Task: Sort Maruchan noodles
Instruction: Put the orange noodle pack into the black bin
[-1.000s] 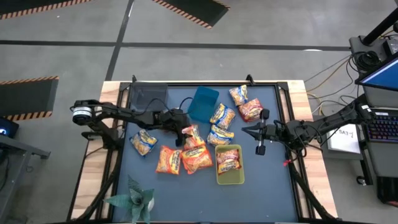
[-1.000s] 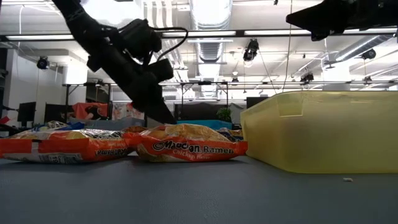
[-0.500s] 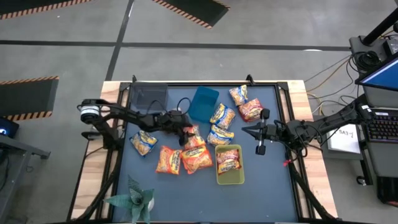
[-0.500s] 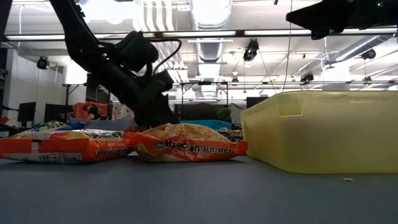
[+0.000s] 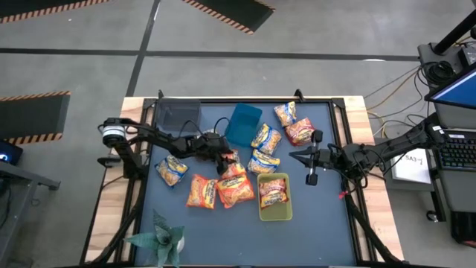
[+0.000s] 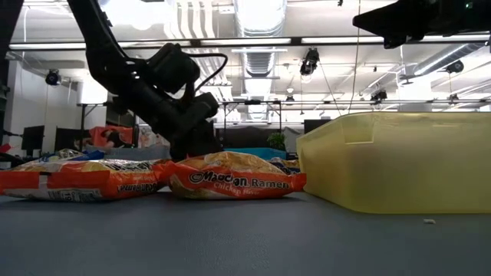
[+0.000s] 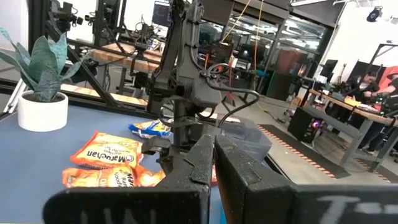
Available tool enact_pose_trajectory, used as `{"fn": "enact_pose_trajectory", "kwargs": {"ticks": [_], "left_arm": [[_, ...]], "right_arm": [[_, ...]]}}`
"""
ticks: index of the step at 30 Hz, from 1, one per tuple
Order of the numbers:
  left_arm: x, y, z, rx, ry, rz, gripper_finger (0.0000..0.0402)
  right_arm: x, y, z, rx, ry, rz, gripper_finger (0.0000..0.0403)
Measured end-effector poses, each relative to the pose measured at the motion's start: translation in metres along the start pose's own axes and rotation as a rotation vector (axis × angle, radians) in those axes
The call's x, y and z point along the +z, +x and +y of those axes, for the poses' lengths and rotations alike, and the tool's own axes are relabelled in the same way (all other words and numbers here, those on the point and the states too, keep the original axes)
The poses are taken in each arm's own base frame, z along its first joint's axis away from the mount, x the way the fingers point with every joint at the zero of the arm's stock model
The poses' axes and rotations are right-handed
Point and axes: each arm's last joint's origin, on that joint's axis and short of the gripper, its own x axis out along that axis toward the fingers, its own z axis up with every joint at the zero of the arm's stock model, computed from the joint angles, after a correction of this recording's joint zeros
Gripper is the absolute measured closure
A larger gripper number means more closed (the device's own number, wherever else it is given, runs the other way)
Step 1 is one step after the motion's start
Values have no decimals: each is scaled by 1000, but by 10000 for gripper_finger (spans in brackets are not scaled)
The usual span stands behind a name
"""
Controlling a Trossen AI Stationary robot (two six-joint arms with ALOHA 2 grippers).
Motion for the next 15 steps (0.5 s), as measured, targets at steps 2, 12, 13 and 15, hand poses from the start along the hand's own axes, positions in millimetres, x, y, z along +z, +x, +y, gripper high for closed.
{"fn": "enact_pose_trajectory", "kwargs": {"ticks": [2,12,13,15], "left_arm": [[1,-1,-1,-6,8,-3,241],[8,-9,-7,-31,5,-12,393],[9,-11,-8,-35,6,-9,393],[11,-16,-10,-40,16,-15,398]], "right_arm": [[0,0,0,0,-1,0,394],[0,0,0,-1,-4,0,394],[0,0,0,-1,-5,0,394],[0,0,0,-1,-6,0,394]]}}
